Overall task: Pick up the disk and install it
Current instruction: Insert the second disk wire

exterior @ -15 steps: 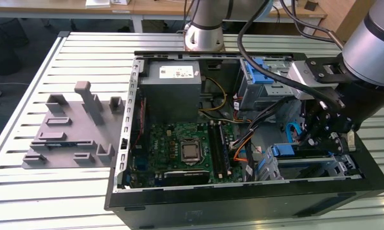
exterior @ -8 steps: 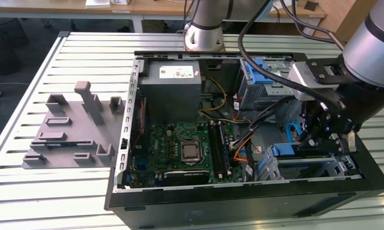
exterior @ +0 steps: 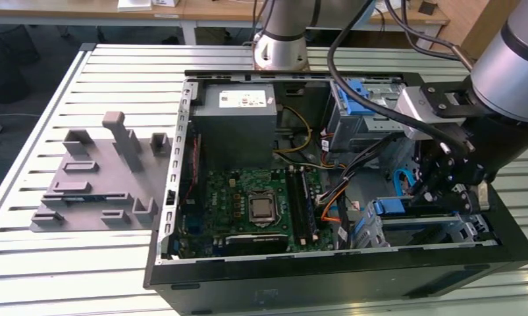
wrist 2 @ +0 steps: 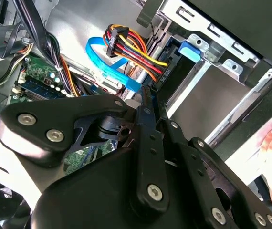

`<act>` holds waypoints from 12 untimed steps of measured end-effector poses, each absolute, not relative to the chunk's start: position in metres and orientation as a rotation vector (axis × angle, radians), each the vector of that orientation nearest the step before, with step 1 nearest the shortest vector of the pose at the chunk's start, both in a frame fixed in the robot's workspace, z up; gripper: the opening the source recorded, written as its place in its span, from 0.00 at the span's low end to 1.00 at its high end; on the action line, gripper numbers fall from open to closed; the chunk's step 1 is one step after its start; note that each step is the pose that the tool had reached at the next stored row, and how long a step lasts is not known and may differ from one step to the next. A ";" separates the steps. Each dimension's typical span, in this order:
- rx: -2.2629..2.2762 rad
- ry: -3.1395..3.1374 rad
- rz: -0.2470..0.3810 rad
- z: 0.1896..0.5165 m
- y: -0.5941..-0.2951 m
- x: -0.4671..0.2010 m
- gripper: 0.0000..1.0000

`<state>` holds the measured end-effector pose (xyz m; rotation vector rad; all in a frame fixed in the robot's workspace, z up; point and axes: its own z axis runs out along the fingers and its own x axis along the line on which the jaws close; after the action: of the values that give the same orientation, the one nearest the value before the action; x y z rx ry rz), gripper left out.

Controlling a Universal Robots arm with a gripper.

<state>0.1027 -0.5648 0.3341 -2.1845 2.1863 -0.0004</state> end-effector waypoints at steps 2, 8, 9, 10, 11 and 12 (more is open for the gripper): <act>-2.184 2.186 0.000 0.333 -0.565 0.103 0.16; -2.184 2.186 0.000 0.331 -0.565 0.103 0.16; -2.184 2.186 0.000 0.331 -0.565 0.103 0.16; -2.184 2.186 0.000 0.331 -0.565 0.103 0.16; -2.184 2.186 0.000 0.330 -0.565 0.103 0.16; -2.184 2.186 0.000 0.330 -0.565 0.103 0.16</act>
<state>0.1028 -0.5652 0.3300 -2.1841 2.1861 0.0001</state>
